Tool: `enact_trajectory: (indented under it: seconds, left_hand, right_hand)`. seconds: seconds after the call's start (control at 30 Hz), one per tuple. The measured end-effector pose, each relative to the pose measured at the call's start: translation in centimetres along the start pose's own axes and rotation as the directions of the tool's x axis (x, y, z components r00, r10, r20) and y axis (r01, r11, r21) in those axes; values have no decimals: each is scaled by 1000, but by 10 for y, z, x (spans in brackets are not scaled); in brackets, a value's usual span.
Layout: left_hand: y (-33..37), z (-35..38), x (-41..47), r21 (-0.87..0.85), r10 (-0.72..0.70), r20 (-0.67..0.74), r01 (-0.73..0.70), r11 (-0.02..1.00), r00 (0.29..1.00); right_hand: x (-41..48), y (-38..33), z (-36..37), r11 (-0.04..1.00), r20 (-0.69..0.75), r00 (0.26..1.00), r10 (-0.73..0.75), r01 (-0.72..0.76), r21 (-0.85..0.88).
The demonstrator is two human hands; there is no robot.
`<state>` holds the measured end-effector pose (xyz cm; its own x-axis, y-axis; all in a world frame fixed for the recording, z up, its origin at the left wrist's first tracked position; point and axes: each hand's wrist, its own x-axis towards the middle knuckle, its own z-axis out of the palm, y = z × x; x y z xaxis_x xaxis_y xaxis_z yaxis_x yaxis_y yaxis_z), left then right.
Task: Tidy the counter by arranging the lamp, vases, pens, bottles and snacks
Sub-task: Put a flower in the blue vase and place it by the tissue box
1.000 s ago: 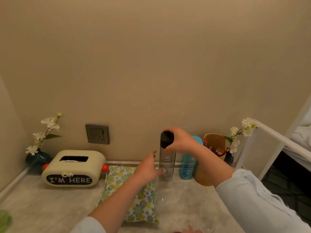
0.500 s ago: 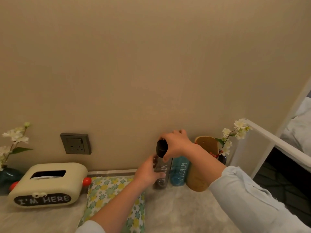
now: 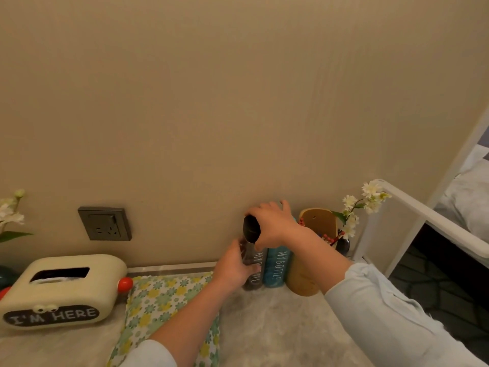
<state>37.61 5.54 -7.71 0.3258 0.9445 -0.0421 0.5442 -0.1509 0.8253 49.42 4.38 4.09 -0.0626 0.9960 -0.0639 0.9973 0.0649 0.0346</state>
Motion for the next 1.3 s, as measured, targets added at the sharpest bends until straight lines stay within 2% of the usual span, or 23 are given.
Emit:
enact_trajectory:
  seconds: [0.13,0.23,0.3,0.37,0.43,0.53,0.7,0.83,0.93,1.03,1.13,1.23,1.3]
  left_hand:
    - [-2,-1,-3,-19,-10,6,10,1000,1000]
    - [-3,-9,-11,-34,-38,-6,38,999,999]
    - [-4,-18,-17,-28,-59,-43,57,998,997]
    - [-8,-31,-28,-33,-56,-84,53,998,995]
    - [-15,-46,-41,-62,-61,-116,54,997,991]
    - [-33,-65,-64,-41,-72,-180,65,997,981]
    - [-67,-83,-98,25,-99,-310,112,993,945]
    - [-88,-92,-115,125,-124,-387,185,975,914]
    - [-100,-95,-124,208,-208,-401,309,928,892]
    - [-114,-96,-128,250,-308,-367,412,876,878]
    - [-124,-97,-125,166,-427,-308,490,856,850]
    - [-127,-101,-119,95,-524,-257,561,823,812]
    - [-126,-103,-114,86,-537,-260,573,815,802]
  right_hand:
    - [-3,-2,5,1000,-4,1000,0,0,2]
    - [-7,-9,5,997,-64,998,-9,14,73]
    - [-11,-15,5,984,-209,978,-15,52,173]
    - [-19,-26,7,941,-399,917,-8,142,307]
    - [-29,-44,14,881,-475,880,6,220,418]
    - [-41,-72,35,842,-400,916,-6,220,493]
    - [-51,-109,78,796,-180,983,47,72,602]
    - [-56,-125,113,760,-36,991,127,-74,646]
    - [-59,-131,132,710,99,974,205,-218,670]
    - [-60,-136,143,592,218,943,251,-328,736]
    - [-56,-138,152,410,313,909,274,-405,817]
    - [-50,-137,156,329,373,890,263,-446,833]
    - [-49,-135,150,278,397,881,258,-461,843]
